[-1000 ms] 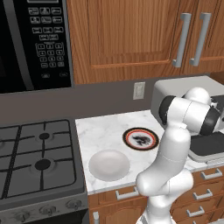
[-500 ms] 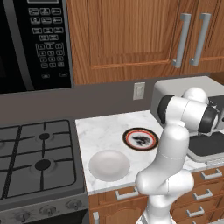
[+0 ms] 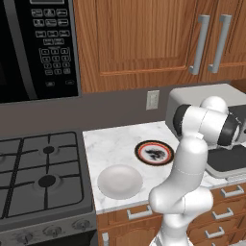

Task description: Open the toaster oven door. Place the bread on the bottom rack in the toaster oven and place the chicken drumstick on the top rack.

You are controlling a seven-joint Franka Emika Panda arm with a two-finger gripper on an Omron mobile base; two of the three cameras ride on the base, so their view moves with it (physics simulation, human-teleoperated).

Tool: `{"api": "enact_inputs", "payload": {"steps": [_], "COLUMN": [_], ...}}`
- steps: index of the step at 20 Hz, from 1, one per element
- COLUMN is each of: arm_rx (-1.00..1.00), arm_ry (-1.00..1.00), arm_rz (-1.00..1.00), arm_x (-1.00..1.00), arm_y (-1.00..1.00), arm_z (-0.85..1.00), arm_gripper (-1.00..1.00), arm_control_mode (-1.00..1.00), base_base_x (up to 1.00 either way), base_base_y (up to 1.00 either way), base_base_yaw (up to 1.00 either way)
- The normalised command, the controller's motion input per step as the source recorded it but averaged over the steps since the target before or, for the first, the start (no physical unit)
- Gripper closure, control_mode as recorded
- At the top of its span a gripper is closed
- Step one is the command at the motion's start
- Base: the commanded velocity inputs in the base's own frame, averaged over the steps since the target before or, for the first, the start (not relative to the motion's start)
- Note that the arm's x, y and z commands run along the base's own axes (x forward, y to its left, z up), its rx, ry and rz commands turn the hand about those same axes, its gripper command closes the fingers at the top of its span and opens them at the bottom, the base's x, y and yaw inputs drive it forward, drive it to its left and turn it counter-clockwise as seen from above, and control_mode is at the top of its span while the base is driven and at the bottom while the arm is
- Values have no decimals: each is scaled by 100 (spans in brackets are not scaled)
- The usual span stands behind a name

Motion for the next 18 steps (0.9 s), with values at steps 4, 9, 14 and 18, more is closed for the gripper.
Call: {"api": "enact_inputs", "payload": {"steps": [4, 9, 14, 18], "arm_rx": [7, 3, 0, 0], "arm_ry": [9, 17, 12, 2], "arm_rz": [-17, -6, -1, -1], "arm_x": [58, 4, -33, -40], "arm_y": [29, 5, 0, 0], "arm_z": [0, -1, 0, 6], "arm_gripper": [-100, -100, -100, -100], "arm_control_mode": [-100, -100, -100, -100], "base_base_x": [0, 0, 0, 0], "base_base_y": [0, 0, 0, 0], "base_base_yaw": [0, 0, 0, 0]}}
